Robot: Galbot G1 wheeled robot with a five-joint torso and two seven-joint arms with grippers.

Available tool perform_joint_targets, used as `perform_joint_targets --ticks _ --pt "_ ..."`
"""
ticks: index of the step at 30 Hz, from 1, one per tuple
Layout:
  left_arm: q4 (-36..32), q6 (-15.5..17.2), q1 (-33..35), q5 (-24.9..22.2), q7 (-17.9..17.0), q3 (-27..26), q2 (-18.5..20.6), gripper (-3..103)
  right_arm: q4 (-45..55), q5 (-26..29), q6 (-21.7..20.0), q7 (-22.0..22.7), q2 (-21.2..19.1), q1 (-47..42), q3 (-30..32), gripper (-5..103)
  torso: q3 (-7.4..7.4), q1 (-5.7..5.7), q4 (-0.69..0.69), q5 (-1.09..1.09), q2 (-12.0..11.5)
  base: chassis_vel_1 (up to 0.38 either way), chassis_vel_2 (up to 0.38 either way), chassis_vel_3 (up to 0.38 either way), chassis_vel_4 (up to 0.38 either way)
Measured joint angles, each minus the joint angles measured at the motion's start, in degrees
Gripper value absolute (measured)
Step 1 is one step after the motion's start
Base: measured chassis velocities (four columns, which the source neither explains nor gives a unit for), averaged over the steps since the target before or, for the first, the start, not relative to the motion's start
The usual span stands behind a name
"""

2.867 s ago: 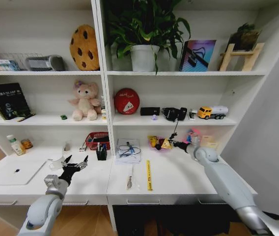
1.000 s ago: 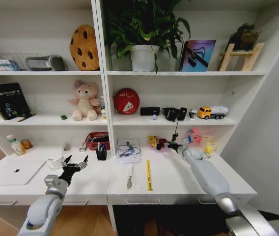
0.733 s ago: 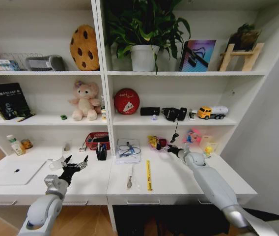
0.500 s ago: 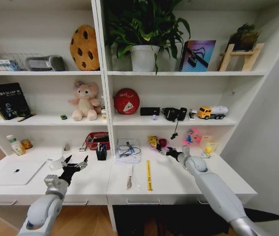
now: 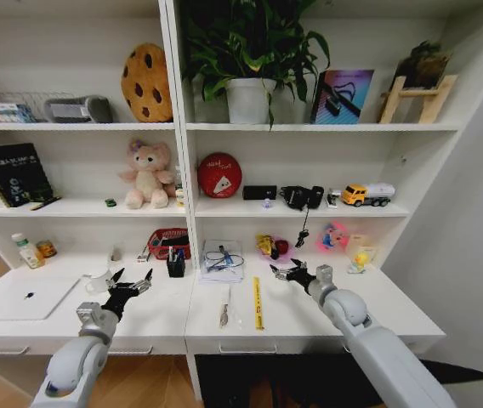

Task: Organize the objects on the table.

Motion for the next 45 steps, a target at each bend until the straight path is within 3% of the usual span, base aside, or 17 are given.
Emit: perform_joint_targets --ticks 3,6,14,17,24,31,35,38,45 --pt "0.00 0.00 0.00 0.00 0.03 0.00 0.00 100 3.02 -1.68 1.08 1.04 0.33 -3.80 2.51 100 0.00 0.00 0.00 -0.01 0.00 0.000 0.000 0.000 0.000" --pt "0.00 0.00 0.00 0.00 0.03 0.01 0.00 100 5.24 -6.84 5.06 3.82 1.87 -9.44 6.08 100 0.00 0.00 -0.02 0.01 0.00 0.000 0.000 0.000 0.000" --pt "0.00 0.00 0.00 0.00 0.03 0.01 0.00 100 5.97 -16.48 10.80 8.23 3.29 -13.28 8.85 100 0.00 0.00 -0.01 0.00 0.00 0.000 0.000 0.000 0.000" --pt "0.00 0.00 0.00 0.00 0.03 0.00 0.00 100 8.58 -23.51 12.28 16.29 11.30 -16.68 10.45 100 0.00 0.01 0.01 0.01 0.00 0.000 0.000 0.000 0.000" --pt "0.00 0.00 0.01 0.00 0.02 0.00 0.00 100 10.60 -26.93 14.26 18.52 17.81 -21.03 12.48 100 0.00 0.00 -0.01 -0.01 0.00 0.000 0.000 0.000 0.000" --pt "0.00 0.00 0.00 0.00 0.03 0.01 0.00 100 15.71 -23.72 13.39 17.55 17.86 -24.51 14.96 100 0.00 0.00 0.00 0.00 0.00 0.000 0.000 0.000 0.000" --pt "0.00 0.00 0.00 0.00 0.03 0.01 0.00 100 19.85 -20.17 12.30 13.04 16.35 -28.81 19.30 100 0.00 0.00 0.00 0.00 0.00 0.000 0.000 0.000 0.000" --pt "0.00 0.00 0.00 0.00 0.02 0.01 0.00 100 22.24 -15.34 12.30 9.04 15.38 -34.02 26.45 100 0.00 0.00 0.00 -0.02 0.00 0.000 0.000 0.000 0.000" --pt "0.00 0.00 0.00 0.00 0.04 0.01 0.00 100 22.02 -6.46 14.44 7.06 15.18 -40.36 38.66 100 0.00 0.00 -0.02 0.01 0.00 0.000 0.000 0.000 0.000"
